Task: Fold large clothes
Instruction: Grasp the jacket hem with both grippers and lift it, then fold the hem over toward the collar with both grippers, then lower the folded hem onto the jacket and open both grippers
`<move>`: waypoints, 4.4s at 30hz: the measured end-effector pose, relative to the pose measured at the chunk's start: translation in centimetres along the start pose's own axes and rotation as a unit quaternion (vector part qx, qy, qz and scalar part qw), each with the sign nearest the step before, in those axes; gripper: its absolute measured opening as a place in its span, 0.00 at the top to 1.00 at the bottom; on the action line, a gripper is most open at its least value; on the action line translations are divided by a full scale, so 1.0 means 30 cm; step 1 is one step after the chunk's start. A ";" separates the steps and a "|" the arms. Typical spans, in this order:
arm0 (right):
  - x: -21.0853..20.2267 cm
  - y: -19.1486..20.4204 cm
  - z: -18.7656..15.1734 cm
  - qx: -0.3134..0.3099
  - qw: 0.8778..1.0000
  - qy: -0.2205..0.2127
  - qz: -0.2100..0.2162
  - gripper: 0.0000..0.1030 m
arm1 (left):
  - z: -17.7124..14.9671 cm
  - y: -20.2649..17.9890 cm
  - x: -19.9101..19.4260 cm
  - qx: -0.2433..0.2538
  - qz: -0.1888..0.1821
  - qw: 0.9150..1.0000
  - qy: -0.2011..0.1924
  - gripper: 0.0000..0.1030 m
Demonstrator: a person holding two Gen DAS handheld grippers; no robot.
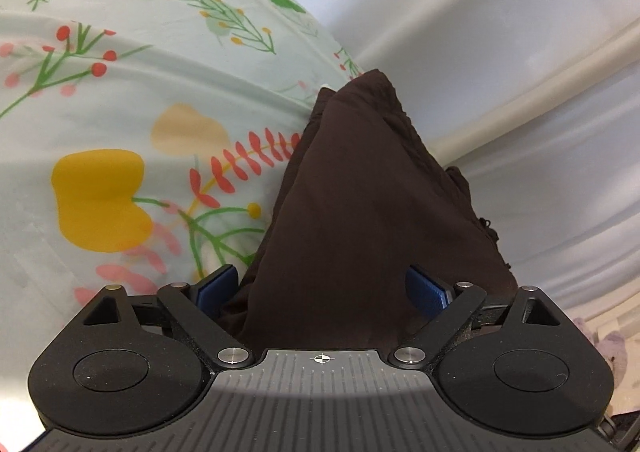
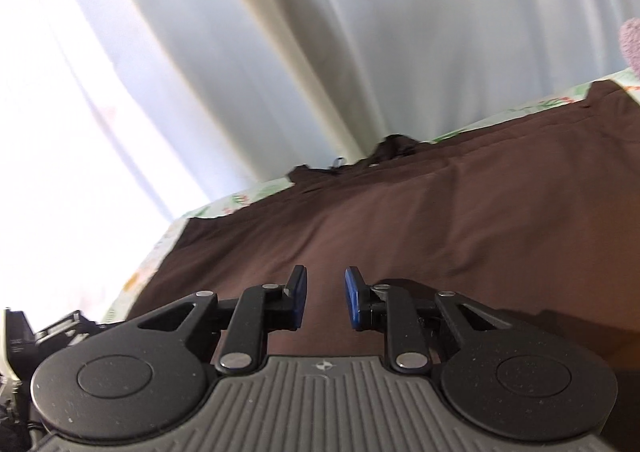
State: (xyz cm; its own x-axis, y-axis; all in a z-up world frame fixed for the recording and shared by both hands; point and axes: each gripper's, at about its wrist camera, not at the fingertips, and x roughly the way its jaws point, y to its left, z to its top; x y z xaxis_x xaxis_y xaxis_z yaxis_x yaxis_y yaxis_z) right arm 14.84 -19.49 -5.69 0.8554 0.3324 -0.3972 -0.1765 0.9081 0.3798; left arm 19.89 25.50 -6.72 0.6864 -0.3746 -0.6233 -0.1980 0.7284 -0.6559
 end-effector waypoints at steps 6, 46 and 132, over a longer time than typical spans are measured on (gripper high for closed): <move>0.074 0.102 -0.005 -0.041 0.999 0.021 0.021 0.78 | 0.065 0.050 0.068 -0.065 -0.036 0.997 0.009 0.29; 0.074 -0.055 0.038 0.107 0.993 0.040 0.027 0.95 | -0.145 -0.667 0.278 0.201 -0.216 0.949 0.111 0.65; -0.376 -0.315 0.379 -0.011 0.994 -0.033 -0.099 0.79 | -0.455 -1.178 0.362 0.342 -0.269 0.897 0.084 0.24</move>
State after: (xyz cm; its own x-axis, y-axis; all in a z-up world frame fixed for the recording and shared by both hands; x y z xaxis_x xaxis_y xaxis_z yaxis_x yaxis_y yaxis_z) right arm 12.40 -34.72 4.69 0.9041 0.1295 -0.4072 -0.0114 0.9600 0.2799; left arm 24.79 -12.13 3.89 0.4280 -0.8165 -0.3875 0.6444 0.5764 -0.5025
